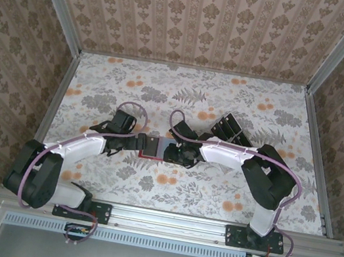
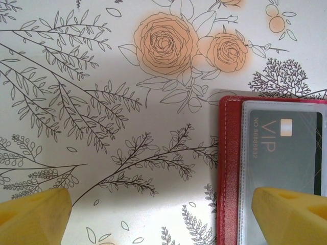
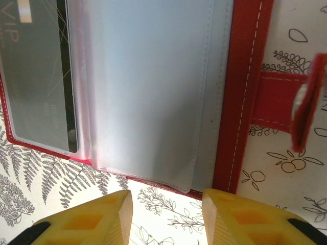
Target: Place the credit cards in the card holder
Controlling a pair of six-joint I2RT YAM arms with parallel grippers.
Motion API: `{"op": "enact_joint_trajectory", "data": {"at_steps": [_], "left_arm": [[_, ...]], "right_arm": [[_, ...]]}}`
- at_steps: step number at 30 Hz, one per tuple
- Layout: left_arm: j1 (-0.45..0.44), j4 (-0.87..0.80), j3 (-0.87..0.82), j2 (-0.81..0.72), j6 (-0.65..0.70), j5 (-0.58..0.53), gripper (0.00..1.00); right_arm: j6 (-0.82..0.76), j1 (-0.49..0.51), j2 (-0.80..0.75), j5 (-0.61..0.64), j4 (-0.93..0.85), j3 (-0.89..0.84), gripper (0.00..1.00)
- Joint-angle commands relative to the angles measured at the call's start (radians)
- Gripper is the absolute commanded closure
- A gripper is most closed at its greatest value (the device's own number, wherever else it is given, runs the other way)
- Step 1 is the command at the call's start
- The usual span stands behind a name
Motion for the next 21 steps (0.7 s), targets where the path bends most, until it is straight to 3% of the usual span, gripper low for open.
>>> {"op": "enact_joint_trajectory", "data": {"at_steps": [1, 21], "left_arm": [[0.007, 0.004, -0.009, 0.013, 0.014, 0.01, 0.0], [0.006, 0.015, -0.02, 0.015, 0.014, 0.018, 0.0]], "right_arm": [[-0.011, -0.004, 0.014, -0.009, -0.01, 0.043, 0.58], [-0.015, -0.006, 0.046, -0.015, -0.006, 0.064, 0.58]]}}
